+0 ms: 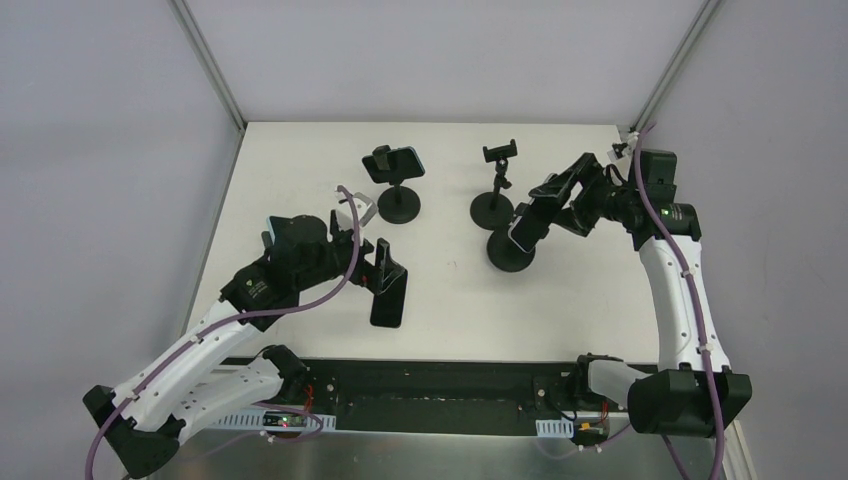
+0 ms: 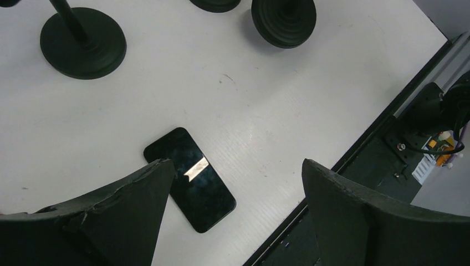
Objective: Remove the phone from the phone stand
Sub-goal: Pick up the phone stand with the phone at the center of the board.
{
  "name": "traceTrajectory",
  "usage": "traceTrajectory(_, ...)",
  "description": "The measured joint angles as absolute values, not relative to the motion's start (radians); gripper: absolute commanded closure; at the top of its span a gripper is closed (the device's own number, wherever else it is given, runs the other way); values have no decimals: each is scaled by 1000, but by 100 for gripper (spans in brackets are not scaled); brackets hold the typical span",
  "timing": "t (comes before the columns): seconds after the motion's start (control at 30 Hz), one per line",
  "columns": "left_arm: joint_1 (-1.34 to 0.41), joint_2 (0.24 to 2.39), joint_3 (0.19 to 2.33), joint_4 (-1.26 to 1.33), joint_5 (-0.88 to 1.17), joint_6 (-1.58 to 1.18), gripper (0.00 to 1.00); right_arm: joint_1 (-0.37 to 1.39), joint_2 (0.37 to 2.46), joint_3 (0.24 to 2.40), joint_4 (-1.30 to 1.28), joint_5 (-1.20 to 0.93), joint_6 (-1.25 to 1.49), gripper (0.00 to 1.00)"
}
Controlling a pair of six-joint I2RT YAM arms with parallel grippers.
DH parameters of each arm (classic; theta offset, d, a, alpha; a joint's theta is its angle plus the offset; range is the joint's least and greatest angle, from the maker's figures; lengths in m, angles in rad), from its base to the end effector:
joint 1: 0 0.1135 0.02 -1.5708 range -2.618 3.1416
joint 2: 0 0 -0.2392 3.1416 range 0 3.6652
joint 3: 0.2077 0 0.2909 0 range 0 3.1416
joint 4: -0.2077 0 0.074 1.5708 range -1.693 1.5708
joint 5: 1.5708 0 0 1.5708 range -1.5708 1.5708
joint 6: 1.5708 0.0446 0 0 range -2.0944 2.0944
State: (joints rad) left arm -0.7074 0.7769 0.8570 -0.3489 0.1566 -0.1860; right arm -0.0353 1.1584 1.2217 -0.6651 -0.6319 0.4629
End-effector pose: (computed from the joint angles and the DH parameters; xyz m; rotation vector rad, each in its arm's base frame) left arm 0.1795 -0.1627 0.3324 0.6004 1.8094 -0.7609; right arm 0.2958 0.0159 0.3483 0.1718 2.1785 0.9285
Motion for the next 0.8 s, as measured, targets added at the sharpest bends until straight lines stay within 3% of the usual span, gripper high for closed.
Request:
traceTrajectory(0.63,-865,977,796,-103,173,-154,10,-28,1246,1207,-707,-555,444,100)
traceTrajectory(0.73,-870,1021,808,-83,179,-136,9,-27,1246,1211,-708,-525,444,94)
traceTrajectory(0.8,-871,1040,816,-71,181,-126,9,-27,1249,1219,-710,-493,444,83)
